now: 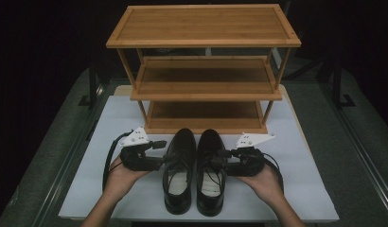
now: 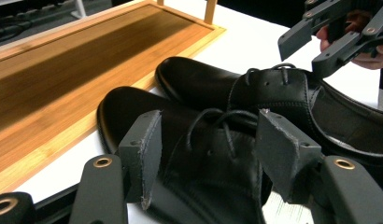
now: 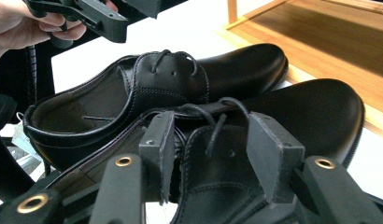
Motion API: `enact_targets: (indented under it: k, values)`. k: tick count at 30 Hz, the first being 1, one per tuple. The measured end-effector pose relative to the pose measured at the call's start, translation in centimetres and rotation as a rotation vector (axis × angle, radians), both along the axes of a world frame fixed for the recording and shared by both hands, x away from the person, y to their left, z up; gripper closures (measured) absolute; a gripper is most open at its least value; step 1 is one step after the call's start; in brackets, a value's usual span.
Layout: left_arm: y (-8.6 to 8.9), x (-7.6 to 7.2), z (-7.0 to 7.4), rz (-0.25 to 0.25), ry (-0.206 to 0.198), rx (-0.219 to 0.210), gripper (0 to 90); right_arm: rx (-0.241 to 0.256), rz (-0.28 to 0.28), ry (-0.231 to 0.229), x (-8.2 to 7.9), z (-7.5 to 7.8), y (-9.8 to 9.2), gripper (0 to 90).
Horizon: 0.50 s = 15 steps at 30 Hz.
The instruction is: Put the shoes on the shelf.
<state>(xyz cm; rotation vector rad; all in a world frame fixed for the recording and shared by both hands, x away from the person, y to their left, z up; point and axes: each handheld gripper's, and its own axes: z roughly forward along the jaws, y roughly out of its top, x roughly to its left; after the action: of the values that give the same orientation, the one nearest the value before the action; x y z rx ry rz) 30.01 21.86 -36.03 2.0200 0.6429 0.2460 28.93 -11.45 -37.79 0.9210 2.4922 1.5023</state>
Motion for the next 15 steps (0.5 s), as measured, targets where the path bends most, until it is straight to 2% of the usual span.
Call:
enact_targets:
  k: [6,8,13,15]
  values:
    - [-0.5,-0.1,-0.8,-0.013,0.017,0.005,40.5,-0.027,0.000,0.003,0.0,-0.6,0.3,53.0]
    - [-0.8,-0.2,-1.0,-0.016,0.009,0.036,40.3,-0.039,-0.002,0.006,-0.1,-0.9,0.2,53.8]
    - [-0.9,-0.5,-1.4,-0.023,0.020,0.030,42.7,-0.042,0.002,0.011,-0.2,-1.2,0.3,56.0]
    - [-1.0,-0.6,-1.6,-0.032,0.025,0.046,44.1,-0.049,0.002,0.007,-0.3,-1.3,0.5,56.4]
